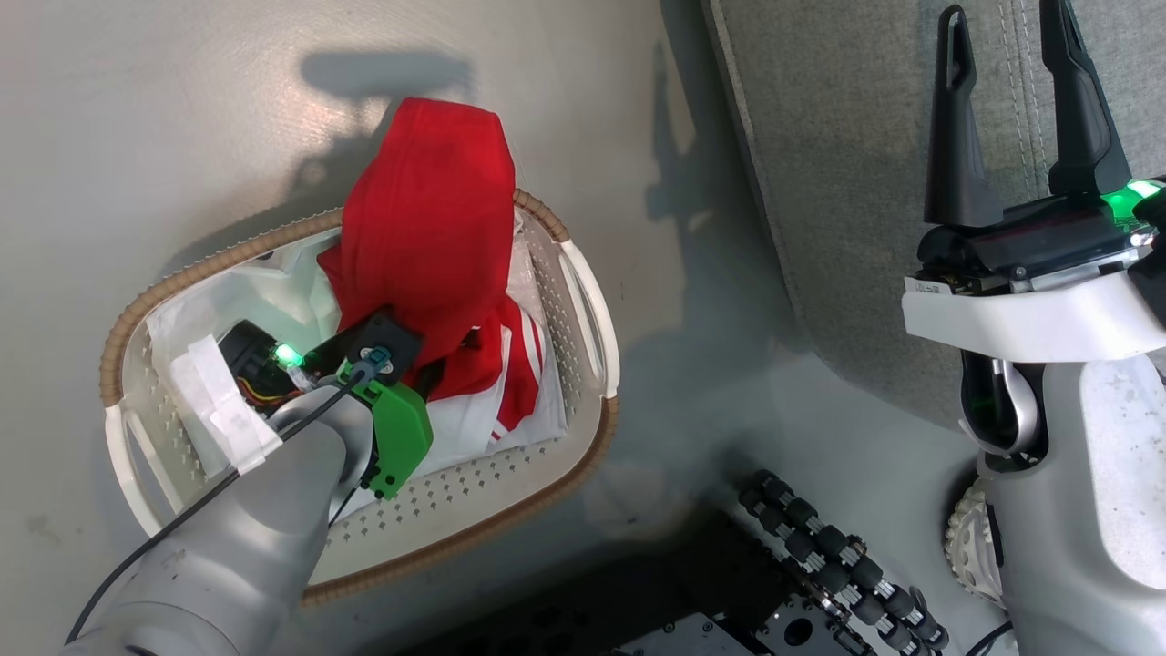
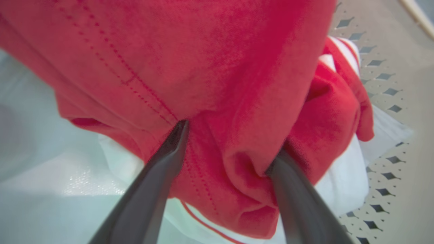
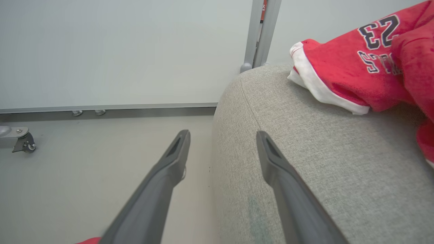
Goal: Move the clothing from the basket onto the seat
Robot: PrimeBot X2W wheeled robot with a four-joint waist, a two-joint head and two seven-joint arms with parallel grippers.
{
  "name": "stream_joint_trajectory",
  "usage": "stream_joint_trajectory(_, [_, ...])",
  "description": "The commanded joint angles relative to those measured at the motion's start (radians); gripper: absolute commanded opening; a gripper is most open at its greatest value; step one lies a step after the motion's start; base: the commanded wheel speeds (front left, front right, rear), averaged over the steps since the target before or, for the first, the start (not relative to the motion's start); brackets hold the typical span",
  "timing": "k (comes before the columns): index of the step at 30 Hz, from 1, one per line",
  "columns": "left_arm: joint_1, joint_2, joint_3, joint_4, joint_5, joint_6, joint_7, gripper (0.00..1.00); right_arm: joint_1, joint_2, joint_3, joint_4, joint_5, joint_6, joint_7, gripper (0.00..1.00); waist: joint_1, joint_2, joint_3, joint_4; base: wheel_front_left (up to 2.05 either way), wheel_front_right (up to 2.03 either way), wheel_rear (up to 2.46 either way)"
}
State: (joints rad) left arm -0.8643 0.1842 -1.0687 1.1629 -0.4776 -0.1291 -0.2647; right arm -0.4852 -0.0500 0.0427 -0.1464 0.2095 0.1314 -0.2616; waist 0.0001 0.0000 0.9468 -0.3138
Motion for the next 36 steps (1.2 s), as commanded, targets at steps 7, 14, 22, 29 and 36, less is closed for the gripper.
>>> stream_joint_trajectory(7, [-0.023, -0.011, -0.058, 0.055, -0.036, -0.003, 0.041, 0.00, -0.002, -0.002, 0.008, -0.012, -0.006, -0.001, -0.005, 1.00, -0.0001, 0.0000, -0.018, 0.003, 0.00, 0.00, 0.00])
stream_joint_trajectory(14, [-0.015, -0.001, -0.079, 0.043, -0.087, -0.003, 0.017, 0.00, -0.023, -0.002, 0.019, 0.016, 0.005, -0.001, -0.005, 1.00, -0.0001, 0.0000, -0.063, -0.002, 0.00, 0.00, 0.00])
stream_joint_trajectory(22, [0.052, 0.002, -0.079, 0.009, -0.156, -0.003, 0.000, 0.00, -0.027, -0.002, 0.051, 0.081, 0.005, -0.001, -0.005, 1.00, -0.0001, 0.0000, -0.206, 0.014, 0.00, 0.00, 0.00])
stream_joint_trajectory(29, [0.122, 0.036, -0.030, -0.149, -0.171, -0.003, -0.001, 0.00, 0.001, -0.003, 0.078, 0.166, -0.017, -0.001, -0.005, 1.00, -0.0001, 0.0000, -0.362, 0.081, 0.00, 0.00, 0.00])
stream_joint_trajectory(36, [0.208, 0.044, 0.061, -0.298, -0.130, -0.003, -0.001, 0.00, 0.050, -0.003, 0.079, 0.237, -0.018, -0.001, -0.005, 1.00, -0.0001, 0.0000, -0.527, 0.163, 0.00, 0.00, 0.00])
